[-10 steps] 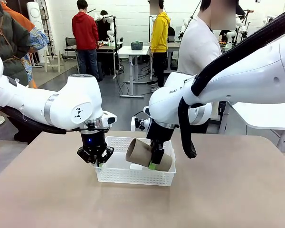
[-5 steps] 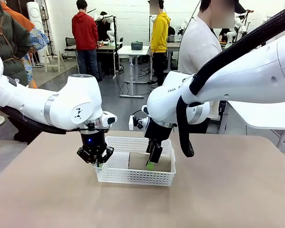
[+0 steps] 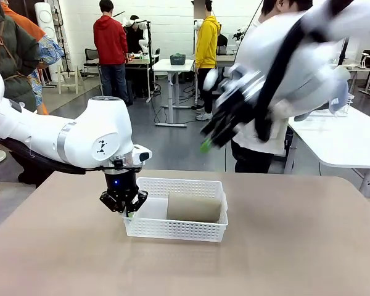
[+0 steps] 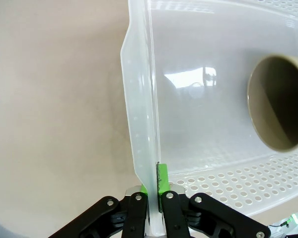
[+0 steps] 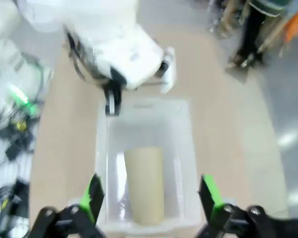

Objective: Clean and organize the cups into the basket.
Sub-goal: Pick up the Organizing basket and move it to the center of the table, then pick up the Reusable plastic cup from the right side of the table and place it inside the Organizing basket.

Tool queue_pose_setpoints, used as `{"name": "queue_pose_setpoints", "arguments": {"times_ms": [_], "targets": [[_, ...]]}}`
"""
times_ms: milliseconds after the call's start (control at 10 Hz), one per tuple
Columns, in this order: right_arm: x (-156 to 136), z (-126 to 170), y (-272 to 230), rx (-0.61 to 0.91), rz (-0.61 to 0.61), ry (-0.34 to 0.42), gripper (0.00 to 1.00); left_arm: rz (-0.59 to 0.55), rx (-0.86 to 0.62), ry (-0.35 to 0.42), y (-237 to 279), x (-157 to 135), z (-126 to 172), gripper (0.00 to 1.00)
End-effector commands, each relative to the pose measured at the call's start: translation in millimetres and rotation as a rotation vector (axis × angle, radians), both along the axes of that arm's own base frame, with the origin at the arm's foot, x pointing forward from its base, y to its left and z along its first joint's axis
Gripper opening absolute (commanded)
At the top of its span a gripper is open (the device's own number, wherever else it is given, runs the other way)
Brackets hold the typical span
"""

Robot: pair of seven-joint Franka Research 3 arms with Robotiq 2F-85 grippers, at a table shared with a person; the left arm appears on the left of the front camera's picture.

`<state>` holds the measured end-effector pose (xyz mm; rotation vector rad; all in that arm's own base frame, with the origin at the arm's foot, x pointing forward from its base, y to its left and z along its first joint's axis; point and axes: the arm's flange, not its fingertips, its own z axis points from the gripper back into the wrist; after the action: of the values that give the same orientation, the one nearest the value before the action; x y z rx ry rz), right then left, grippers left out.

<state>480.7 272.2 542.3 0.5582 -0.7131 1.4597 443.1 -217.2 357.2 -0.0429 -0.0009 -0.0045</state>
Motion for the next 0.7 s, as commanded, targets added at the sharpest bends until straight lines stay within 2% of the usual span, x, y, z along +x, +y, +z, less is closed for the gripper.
{"name": "queue_pose_setpoints", "arguments": {"times_ms": [0,300,600], "targets": [[-23.0,9.6,-106.6,0.188,-0.019,0.016,1.0,0.002,-0.004,-0.008,-0.7,0.7,2.2,0.0],[-33.6,8.1,-210.7,0.379,-0.052,0.003,1.0,0.002,-0.004,-0.008,-0.7,0.7,2.2,0.0],[-49.8,-32.7,-312.6,0.503,-0.095,-0.026,1.0,0.002,-0.004,-0.008,-0.7,0.7,2.2,0.0]]}}
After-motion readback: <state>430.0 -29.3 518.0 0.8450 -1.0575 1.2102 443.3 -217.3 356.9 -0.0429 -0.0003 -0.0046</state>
